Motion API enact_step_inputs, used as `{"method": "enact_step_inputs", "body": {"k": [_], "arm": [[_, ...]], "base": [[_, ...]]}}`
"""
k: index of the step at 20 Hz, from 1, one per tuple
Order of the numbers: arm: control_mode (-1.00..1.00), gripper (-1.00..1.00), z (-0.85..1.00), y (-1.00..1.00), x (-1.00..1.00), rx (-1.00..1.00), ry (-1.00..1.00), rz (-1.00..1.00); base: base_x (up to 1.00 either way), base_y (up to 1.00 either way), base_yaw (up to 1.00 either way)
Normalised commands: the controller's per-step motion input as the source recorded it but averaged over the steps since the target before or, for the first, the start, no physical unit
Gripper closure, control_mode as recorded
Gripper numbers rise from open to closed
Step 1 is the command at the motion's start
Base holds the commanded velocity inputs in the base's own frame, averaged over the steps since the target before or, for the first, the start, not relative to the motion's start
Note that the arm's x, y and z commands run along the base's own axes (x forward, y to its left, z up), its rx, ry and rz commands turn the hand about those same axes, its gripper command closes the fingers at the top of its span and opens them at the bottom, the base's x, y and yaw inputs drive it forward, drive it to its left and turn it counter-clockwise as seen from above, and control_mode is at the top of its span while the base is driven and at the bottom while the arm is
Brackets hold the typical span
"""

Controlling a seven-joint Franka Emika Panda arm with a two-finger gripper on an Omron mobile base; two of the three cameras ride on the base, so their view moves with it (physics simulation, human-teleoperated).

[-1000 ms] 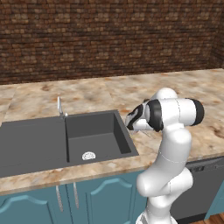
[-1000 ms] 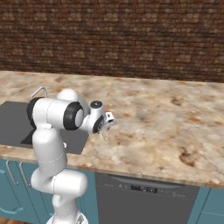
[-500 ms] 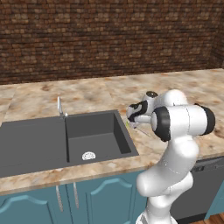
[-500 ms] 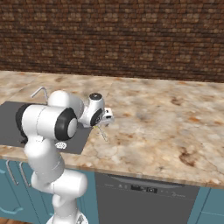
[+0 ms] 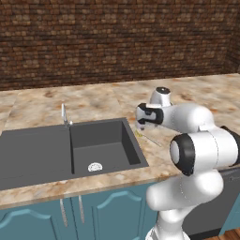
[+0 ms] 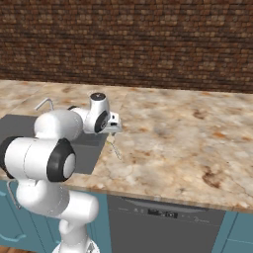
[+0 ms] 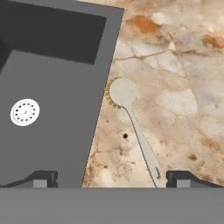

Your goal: Locate and retrieve the dish brush and soap dispenser from the cabinet. Place them next to the sink.

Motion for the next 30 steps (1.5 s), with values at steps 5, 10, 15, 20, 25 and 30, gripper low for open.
{"method": "enact_step_inputs", "body": {"k": [5, 10, 15, 20, 25, 30], "arm": [[-1.0, -1.0, 0.12, 0.09, -0.22, -0.04, -0.07, -0.23], [-1.0, -1.0, 0.4, 0.0, -0.35, -0.03, -0.16, -0.1], [-1.0, -1.0, 0.64, 0.01, -0.35, -0.09, -0.11, 0.01], [-1.0, -1.0, 0.69, 0.26, -0.26, -0.27, -0.11, 0.02], [-1.0, -1.0, 0.18, 0.15, -0.13, -0.13, 0.05, -0.08], [-1.0, -1.0, 0.31, -0.05, -0.37, 0.18, 0.04, 0.01]], "base": [[0.0, 0.0, 0.0], [0.0, 0.0, 0.0], [0.0, 0.0, 0.0], [0.0, 0.0, 0.0], [0.0, 0.0, 0.0], [0.0, 0.0, 0.0]]}}
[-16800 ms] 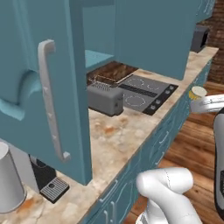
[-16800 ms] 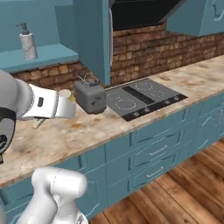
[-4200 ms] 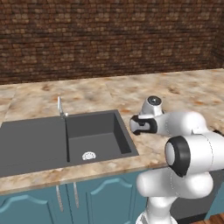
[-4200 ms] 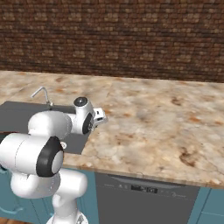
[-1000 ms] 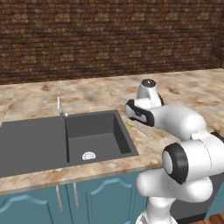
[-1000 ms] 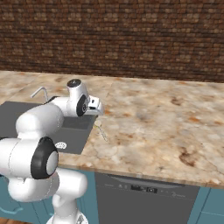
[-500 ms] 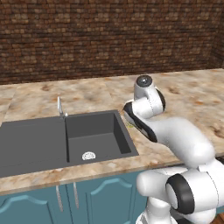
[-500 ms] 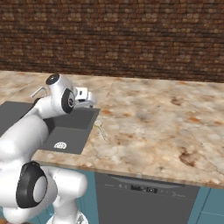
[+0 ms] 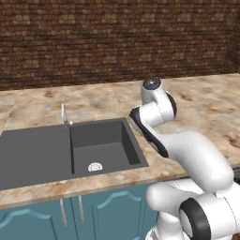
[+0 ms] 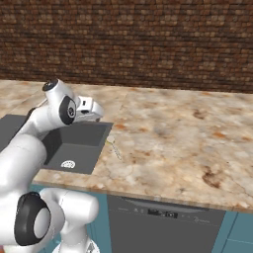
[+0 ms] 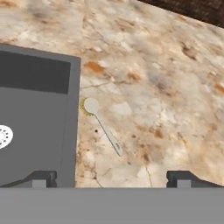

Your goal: Locate and retrieve the dish brush and soap dispenser from the cabinet. Place them next to the sink.

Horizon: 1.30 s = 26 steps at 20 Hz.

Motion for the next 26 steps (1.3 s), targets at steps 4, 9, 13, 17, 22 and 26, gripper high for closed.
{"method": "enact_step_inputs", "body": {"k": [4, 9, 13, 17, 22, 26], "arm": [[-1.0, -1.0, 0.44, 0.0, -0.91, 0.21, 0.04, 0.03], [-1.0, -1.0, 0.24, -0.08, -0.96, 0.18, 0.01, 0.06], [-1.0, -1.0, -0.08, -0.07, -0.79, 0.01, 0.09, 0.01], [-1.0, -1.0, -0.03, -0.29, -0.75, 0.06, 0.05, -0.12], [-1.0, -1.0, 0.04, -0.17, -0.44, 0.01, 0.05, -0.1], [-1.0, -1.0, 0.0, 0.0, -0.29, 0.0, 0.02, -0.04]], "base": [[0.0, 0.0, 0.0], [0.0, 0.0, 0.0], [0.0, 0.0, 0.0], [0.0, 0.0, 0.0], [0.0, 0.0, 0.0], [0.0, 0.0, 0.0]]}}
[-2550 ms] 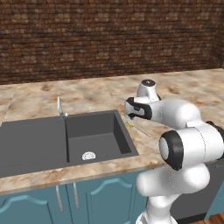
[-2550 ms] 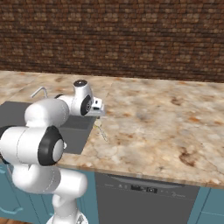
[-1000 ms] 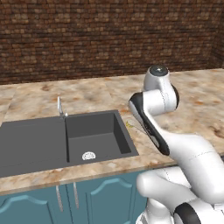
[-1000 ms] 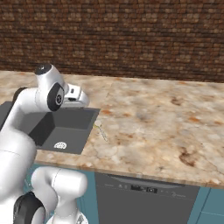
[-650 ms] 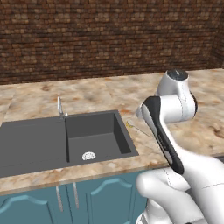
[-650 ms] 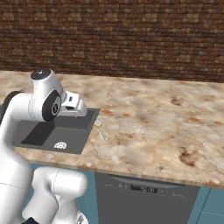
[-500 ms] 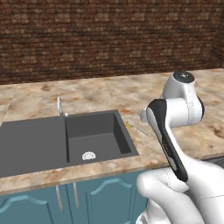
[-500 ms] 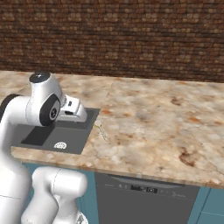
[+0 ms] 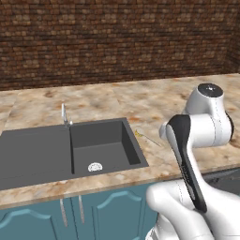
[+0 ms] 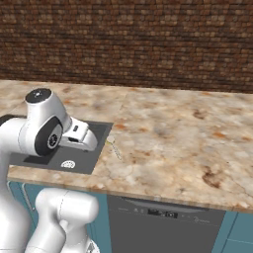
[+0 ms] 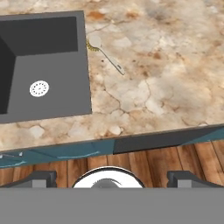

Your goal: Locate and retrieve the dish brush and soap dispenser from the cabinet. Place them next to the sink.

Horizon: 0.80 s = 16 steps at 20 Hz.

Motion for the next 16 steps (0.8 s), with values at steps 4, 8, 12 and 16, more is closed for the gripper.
{"method": "enact_step_inputs", "body": {"k": [4, 8, 12, 16], "arm": [[-1.0, -1.0, 0.0, 0.0, -0.01, 0.0, 0.0, 0.0], [-1.0, -1.0, 0.0, 0.0, 0.0, 0.0, 0.0, 0.0], [1.0, -1.0, 0.0, 0.0, 0.0, 0.0, 0.0, 0.0], [1.0, -1.0, 0.0, 0.0, 0.0, 0.0, 0.0, 0.0]], "base": [[0.0, 0.0, 0.0], [0.0, 0.0, 0.0], [0.0, -0.01, -0.01], [0.0, -0.17, -0.39]]}}
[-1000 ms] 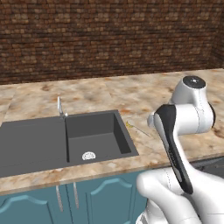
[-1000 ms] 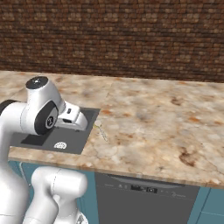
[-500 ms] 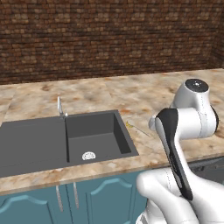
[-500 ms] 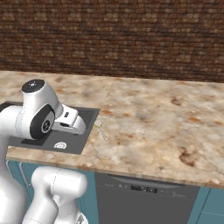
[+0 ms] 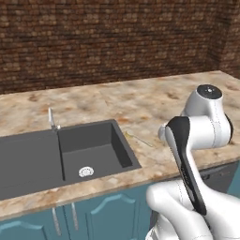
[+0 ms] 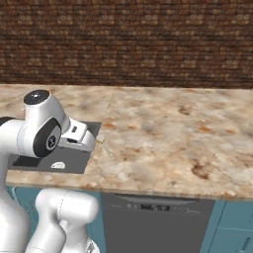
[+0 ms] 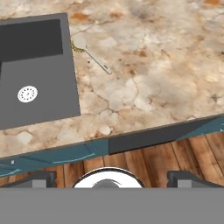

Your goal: Locate and retrieve the dish brush and soap dispenser from the cabinet. Place them next to the sink.

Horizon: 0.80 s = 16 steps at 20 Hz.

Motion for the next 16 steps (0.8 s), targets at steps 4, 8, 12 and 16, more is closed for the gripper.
{"method": "enact_step_inputs", "body": {"k": [4, 8, 12, 16], "arm": [[1.0, -1.0, 0.0, 0.0, 0.0, 0.0, 0.0, 0.0], [1.0, -1.0, 0.0, 0.0, 0.0, 0.0, 0.0, 0.0], [1.0, -1.0, 0.0, 0.0, 0.0, 0.0, 0.0, 0.0], [1.0, -1.0, 0.0, 0.0, 0.0, 0.0, 0.0, 0.0]], "base": [[0.0, -0.1, -0.47], [0.0, -0.1, -0.47], [0.0, -0.09, -0.47], [0.0, -0.03, -0.49]]}}
